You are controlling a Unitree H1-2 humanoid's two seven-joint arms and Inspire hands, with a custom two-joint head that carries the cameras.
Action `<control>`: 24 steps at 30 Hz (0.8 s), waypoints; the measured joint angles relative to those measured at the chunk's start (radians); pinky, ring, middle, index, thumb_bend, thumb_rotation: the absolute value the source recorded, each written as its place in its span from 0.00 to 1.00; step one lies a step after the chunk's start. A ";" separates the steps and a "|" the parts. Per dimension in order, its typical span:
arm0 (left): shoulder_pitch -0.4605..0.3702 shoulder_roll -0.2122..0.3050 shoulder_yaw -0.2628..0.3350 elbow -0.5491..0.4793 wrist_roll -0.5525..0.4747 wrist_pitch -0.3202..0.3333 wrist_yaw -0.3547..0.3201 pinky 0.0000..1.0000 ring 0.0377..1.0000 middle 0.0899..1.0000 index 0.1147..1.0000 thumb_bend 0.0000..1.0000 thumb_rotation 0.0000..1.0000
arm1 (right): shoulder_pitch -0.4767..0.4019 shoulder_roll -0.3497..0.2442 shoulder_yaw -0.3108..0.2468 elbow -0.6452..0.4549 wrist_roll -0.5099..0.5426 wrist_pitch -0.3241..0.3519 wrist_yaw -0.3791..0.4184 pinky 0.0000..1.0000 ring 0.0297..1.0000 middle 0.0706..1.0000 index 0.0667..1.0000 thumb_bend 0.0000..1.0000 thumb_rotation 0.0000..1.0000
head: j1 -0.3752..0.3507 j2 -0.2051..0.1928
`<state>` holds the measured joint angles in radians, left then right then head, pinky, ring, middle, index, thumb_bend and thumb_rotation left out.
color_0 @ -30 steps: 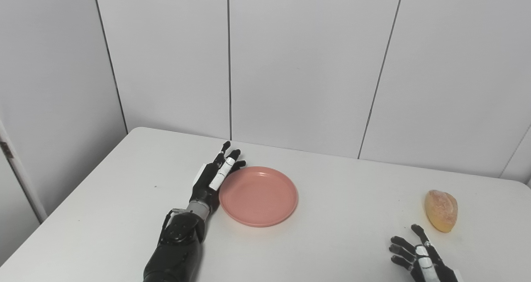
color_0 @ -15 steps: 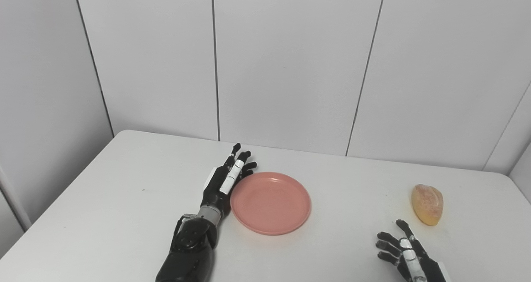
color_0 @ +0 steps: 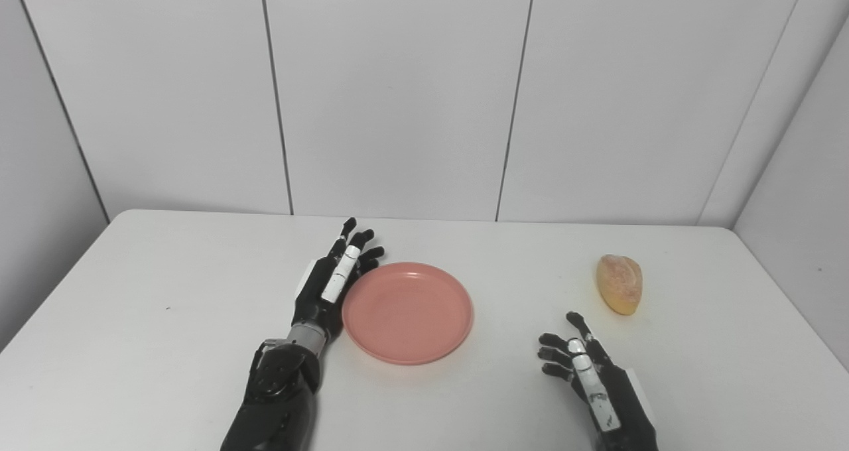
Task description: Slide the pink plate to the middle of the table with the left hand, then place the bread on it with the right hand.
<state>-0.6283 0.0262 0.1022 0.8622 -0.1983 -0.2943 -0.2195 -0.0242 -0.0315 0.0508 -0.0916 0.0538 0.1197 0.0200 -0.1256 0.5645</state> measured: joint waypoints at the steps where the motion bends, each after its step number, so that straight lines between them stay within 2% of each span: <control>1: 0.000 0.000 0.000 -0.001 0.000 0.000 0.000 0.85 0.82 0.92 1.00 0.85 0.76 | -0.001 0.002 0.002 0.000 -0.005 0.000 -0.001 0.73 0.75 0.74 0.94 0.66 0.87 | 0.000 0.000; 4: 0.005 0.001 -0.007 -0.011 0.002 0.005 0.001 0.84 0.81 0.91 1.00 0.84 0.77 | -0.002 0.007 0.008 0.001 -0.015 0.000 -0.005 0.73 0.75 0.74 0.94 0.65 0.88 | -0.015 -0.002; 10: 0.025 0.001 -0.020 -0.050 0.005 0.044 0.003 0.83 0.82 0.91 1.00 0.82 0.77 | -0.003 0.026 0.017 0.002 -0.032 0.000 -0.016 0.75 0.76 0.75 0.94 0.63 0.88 | -0.097 -0.011; 12: 0.024 0.004 -0.025 -0.049 0.006 0.044 0.002 0.83 0.81 0.91 1.00 0.80 0.78 | -0.004 0.036 0.019 0.007 -0.035 0.000 -0.023 0.74 0.76 0.74 0.94 0.64 0.88 | -0.101 -0.011; 13: 0.024 0.006 -0.029 -0.048 0.007 0.044 0.002 0.83 0.81 0.91 1.00 0.80 0.79 | -0.006 0.041 0.022 0.010 -0.040 0.000 -0.030 0.74 0.76 0.74 0.94 0.65 0.88 | -0.127 -0.015; 19: 0.019 0.018 -0.030 -0.033 0.003 0.044 -0.019 0.84 0.82 0.91 1.00 0.84 0.78 | -0.023 0.064 0.036 0.034 -0.068 -0.003 -0.046 0.75 0.76 0.75 0.94 0.64 0.88 | -0.209 -0.034; 24: 0.008 0.032 -0.025 -0.010 0.001 0.038 -0.037 0.84 0.82 0.92 1.00 0.83 0.78 | -0.028 0.077 0.043 0.052 -0.082 -0.016 -0.060 0.74 0.75 0.74 0.94 0.65 0.88 | -0.226 -0.038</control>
<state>-0.6202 0.0582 0.0767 0.8527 -0.1973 -0.2568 -0.2560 -0.0526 0.0451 0.0938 -0.0394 -0.0278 0.1036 -0.0402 -0.3513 0.5262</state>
